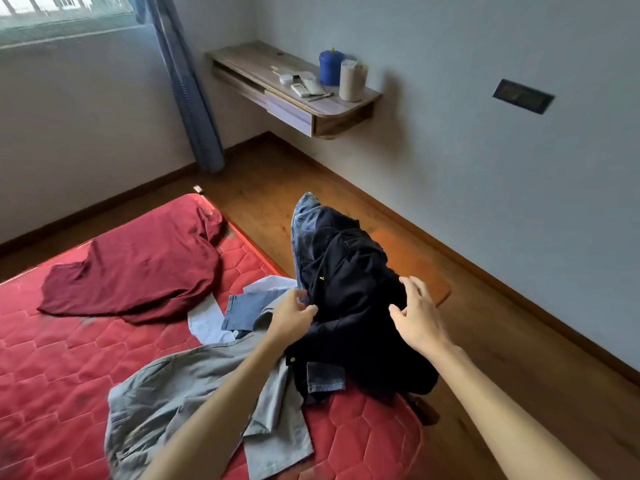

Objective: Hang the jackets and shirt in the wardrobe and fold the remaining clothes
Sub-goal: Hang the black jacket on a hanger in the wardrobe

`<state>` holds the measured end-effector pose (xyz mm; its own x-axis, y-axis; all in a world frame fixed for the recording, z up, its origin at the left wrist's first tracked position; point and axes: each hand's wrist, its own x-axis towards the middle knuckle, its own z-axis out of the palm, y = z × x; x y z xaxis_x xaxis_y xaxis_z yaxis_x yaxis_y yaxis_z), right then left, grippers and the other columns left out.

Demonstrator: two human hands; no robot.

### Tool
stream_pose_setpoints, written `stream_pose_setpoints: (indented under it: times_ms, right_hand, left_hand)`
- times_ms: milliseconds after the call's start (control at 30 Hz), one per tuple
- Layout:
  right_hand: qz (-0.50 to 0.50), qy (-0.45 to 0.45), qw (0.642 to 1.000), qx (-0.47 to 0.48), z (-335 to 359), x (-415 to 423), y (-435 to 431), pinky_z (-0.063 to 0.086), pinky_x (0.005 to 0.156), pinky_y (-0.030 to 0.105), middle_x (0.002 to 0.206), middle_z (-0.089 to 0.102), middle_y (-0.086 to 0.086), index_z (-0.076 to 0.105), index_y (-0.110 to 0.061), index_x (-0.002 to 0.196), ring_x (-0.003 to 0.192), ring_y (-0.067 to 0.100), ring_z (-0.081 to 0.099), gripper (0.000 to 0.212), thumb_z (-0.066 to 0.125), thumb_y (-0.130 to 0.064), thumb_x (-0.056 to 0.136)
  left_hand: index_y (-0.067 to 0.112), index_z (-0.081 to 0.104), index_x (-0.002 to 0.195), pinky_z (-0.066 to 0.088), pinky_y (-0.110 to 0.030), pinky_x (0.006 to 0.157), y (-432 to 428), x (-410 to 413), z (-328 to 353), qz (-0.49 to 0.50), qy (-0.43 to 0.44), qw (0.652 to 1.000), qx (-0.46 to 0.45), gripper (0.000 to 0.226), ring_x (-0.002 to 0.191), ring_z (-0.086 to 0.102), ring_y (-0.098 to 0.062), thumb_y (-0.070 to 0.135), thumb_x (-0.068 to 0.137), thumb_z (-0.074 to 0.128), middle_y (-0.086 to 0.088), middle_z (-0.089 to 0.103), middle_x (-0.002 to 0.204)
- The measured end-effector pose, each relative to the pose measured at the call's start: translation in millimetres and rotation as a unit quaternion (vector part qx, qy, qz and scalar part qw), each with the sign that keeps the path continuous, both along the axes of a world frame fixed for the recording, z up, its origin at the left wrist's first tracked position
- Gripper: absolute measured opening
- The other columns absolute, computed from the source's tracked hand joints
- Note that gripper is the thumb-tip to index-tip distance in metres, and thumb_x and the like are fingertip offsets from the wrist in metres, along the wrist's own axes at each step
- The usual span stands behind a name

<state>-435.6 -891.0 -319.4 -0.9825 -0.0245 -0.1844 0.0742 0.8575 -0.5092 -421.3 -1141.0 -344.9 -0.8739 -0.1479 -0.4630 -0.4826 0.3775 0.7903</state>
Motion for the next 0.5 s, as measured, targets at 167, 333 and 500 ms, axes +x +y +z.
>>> stream_pose_setpoints:
  times_ms: [167,333,500]
  right_hand:
    - [0.002,-0.043,0.999,0.021,-25.0,-41.2,13.6,0.048,0.090,0.033,0.152,0.034,0.004,0.027,-0.015,0.154,0.123,0.028,0.056,0.061,0.052,-0.035,0.101]
    - [0.014,0.027,0.998,0.060,-43.6,-59.4,29.0,0.048,0.070,0.029,0.126,0.052,0.000,0.055,-0.016,0.134,0.094,0.026,0.066,0.035,0.053,-0.028,0.101]
    - [0.025,0.011,0.999,0.046,-42.1,-67.6,29.4,0.049,0.071,0.030,0.126,0.051,0.002,0.054,-0.015,0.133,0.095,0.027,0.066,0.035,0.054,-0.029,0.101]
  left_hand:
    - [0.008,0.030,0.149,0.046,-0.041,0.102,12.9,-64.7,-31.8,0.114,-0.049,0.992,0.033,0.074,0.119,0.055,-0.029,0.020,0.087,0.069,-0.011,0.052,0.126]
    - [0.008,0.056,0.106,0.051,-0.031,0.060,24.8,-84.3,-63.1,0.174,-0.156,0.963,0.132,0.042,0.083,0.060,-0.021,0.025,0.076,0.080,-0.008,0.060,0.101]
    - [0.007,0.068,0.111,0.056,-0.037,0.068,20.9,-88.7,-85.8,0.196,-0.194,0.936,0.217,0.060,0.082,0.066,-0.026,0.033,0.060,0.086,-0.014,0.070,0.095]
